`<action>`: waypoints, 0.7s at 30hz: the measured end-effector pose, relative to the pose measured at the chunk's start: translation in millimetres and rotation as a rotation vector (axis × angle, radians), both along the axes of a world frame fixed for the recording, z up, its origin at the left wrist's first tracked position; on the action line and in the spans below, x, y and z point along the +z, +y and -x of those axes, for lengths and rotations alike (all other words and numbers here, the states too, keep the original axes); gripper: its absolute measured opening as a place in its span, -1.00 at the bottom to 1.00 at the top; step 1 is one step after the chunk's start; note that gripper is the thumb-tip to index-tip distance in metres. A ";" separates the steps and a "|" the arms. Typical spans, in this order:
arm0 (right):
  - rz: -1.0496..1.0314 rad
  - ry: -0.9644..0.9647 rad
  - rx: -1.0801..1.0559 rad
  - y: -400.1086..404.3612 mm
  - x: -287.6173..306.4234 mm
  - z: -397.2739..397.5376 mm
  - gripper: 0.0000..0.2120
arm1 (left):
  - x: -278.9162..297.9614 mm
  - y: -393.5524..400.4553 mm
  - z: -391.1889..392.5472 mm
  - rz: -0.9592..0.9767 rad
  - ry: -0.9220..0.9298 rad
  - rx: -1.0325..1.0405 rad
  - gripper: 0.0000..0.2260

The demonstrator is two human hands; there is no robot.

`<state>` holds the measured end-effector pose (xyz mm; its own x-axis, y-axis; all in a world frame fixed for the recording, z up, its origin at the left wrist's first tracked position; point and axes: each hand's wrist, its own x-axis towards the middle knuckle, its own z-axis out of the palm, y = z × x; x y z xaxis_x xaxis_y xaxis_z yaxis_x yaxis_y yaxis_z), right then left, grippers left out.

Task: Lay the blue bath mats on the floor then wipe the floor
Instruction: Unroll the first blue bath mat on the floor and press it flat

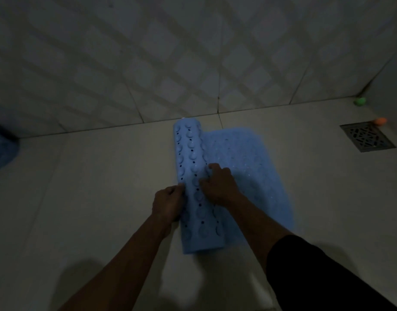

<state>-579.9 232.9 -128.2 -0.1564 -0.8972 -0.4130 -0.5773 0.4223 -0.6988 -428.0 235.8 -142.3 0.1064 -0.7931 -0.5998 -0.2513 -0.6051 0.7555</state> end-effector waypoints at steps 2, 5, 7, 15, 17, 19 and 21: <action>0.003 -0.040 0.010 -1.6 3.2 -15.9 -0.46 | -0.2 -3.0 -9.3 -0.008 0.000 0.023 -0.78; 0.082 -0.066 -0.031 -5.9 5.2 -41.2 -0.57 | -4.9 -9.9 -24.6 0.014 -0.017 0.028 -0.74; 0.133 -0.016 -0.037 -9.4 5.5 -51.9 -0.63 | -4.9 -11.7 -34.5 0.003 -0.011 0.050 -0.69; -0.056 -0.027 0.010 -25.8 8.3 -94.4 -0.25 | -16.0 -18.4 -76.3 -0.053 0.097 0.162 -0.64; -0.040 -0.080 -0.028 -28.4 9.7 -111.9 -0.30 | -14.6 -19.3 -83.2 -0.032 0.060 0.176 -0.56; 0.029 -0.061 -0.084 -29.7 13.4 -124.5 -0.46 | -12.9 -21.3 -88.6 0.027 -0.064 0.160 -0.57; 0.054 -0.017 -0.138 -32.0 15.3 -128.8 -0.60 | -8.4 -21.0 -93.2 0.058 -0.143 0.154 -0.59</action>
<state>-451.1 200.9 -112.9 -0.2729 -0.8888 -0.3682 -0.5044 0.4581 -0.7319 -334.8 214.7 -150.6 0.3096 -0.7935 -0.5239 -0.2664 -0.6013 0.7533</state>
